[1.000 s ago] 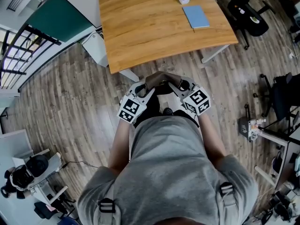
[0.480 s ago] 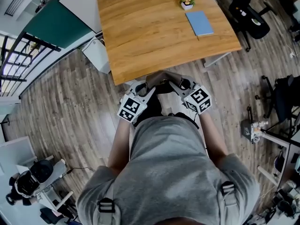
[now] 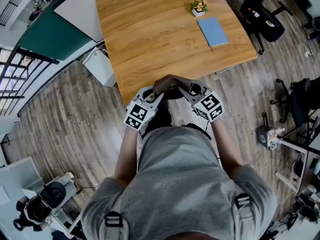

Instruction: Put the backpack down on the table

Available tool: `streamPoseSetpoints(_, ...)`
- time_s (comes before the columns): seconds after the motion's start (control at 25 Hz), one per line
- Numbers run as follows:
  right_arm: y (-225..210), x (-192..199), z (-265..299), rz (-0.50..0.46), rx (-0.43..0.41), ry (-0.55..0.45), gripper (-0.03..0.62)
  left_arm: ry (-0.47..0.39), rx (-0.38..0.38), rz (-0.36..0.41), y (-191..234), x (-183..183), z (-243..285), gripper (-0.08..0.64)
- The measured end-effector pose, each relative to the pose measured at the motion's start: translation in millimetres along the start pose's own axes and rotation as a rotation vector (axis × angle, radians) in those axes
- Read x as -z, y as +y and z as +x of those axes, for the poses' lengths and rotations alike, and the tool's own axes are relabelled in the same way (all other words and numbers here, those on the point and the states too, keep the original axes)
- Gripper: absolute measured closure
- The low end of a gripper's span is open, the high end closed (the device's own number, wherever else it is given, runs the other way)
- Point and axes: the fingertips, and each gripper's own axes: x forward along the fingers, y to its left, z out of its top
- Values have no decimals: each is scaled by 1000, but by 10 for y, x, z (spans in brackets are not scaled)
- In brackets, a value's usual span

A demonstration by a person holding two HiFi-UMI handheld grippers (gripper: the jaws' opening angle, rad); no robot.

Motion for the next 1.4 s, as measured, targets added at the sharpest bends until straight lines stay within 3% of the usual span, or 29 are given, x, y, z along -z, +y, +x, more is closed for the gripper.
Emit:
streamPoseSetpoints(0.96, -736, -544, 1146, 11, 132, 22, 511, -14, 110, 32, 1521, -106, 373, 457)
streamPoseSetpoints(1.4, -989, -656, 1340, 5, 160, 17, 509, -3, 126, 60, 1810, -182, 534, 456)
